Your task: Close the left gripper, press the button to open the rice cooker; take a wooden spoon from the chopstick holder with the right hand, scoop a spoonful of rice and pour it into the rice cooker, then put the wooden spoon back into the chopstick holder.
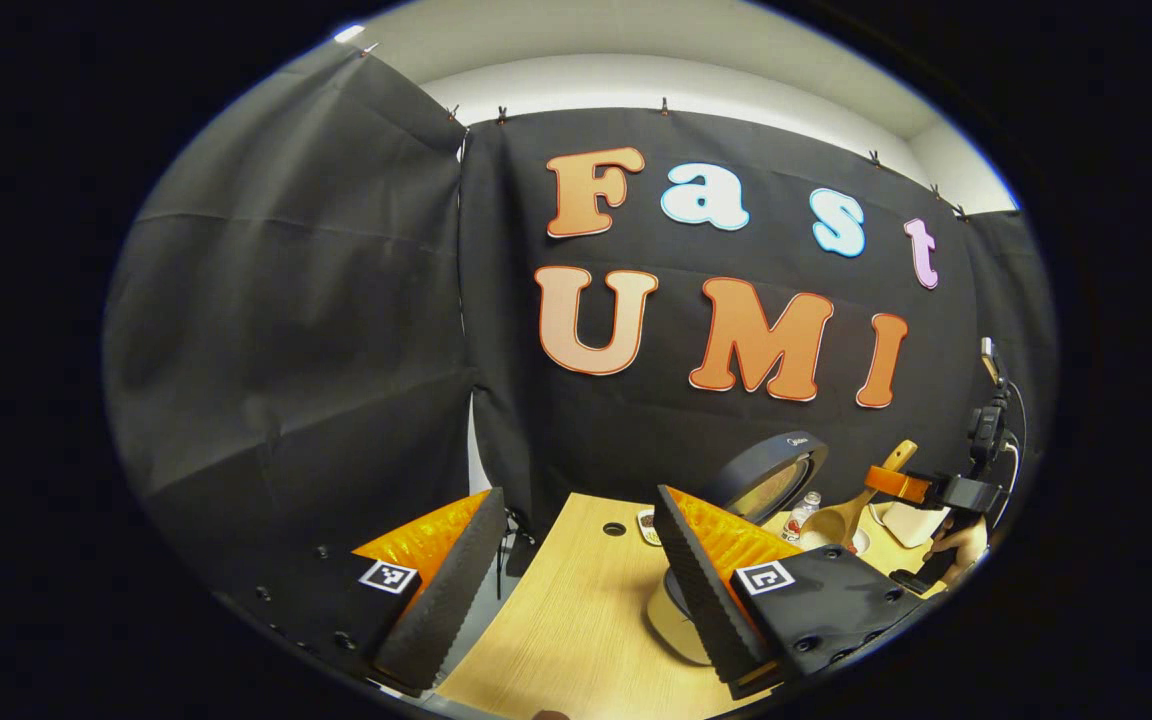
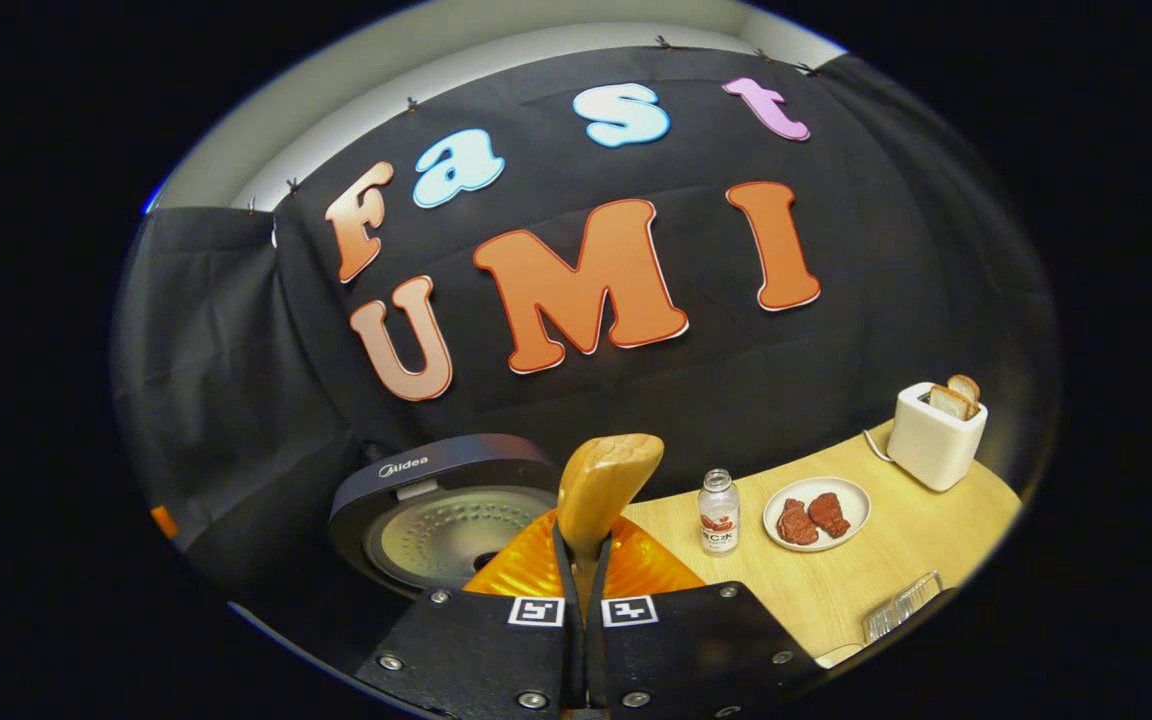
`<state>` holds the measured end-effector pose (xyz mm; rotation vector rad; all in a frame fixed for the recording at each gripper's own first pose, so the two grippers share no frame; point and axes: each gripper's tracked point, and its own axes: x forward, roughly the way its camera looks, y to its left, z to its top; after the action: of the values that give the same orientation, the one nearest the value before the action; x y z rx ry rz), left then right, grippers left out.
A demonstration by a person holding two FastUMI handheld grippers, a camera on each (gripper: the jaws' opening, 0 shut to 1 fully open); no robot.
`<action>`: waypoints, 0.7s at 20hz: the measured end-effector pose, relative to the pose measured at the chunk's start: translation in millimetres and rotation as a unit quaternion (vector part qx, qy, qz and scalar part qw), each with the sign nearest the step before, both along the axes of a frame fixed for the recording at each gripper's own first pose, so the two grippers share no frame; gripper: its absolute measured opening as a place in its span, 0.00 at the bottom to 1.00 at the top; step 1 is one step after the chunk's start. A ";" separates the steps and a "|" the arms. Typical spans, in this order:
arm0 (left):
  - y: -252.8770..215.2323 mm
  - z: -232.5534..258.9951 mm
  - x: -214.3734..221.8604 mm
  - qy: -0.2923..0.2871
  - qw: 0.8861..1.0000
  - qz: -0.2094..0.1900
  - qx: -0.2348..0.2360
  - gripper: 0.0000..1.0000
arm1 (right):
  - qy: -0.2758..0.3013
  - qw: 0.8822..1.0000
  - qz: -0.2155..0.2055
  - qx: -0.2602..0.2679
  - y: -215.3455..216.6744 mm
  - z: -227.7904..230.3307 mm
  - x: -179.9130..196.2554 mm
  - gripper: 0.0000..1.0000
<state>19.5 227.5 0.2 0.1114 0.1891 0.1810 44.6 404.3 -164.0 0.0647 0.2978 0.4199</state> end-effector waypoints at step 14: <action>3.8 -2.3 8.5 0.002 1.000 0.007 0.006 1.00 | -0.046 0.991 0.067 -0.107 17.9 -14.0 -9.8 0.00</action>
<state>28.0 231.4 -2.1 0.1214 0.1921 0.1961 34.7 422.2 -177.9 -0.1849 0.2560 0.5203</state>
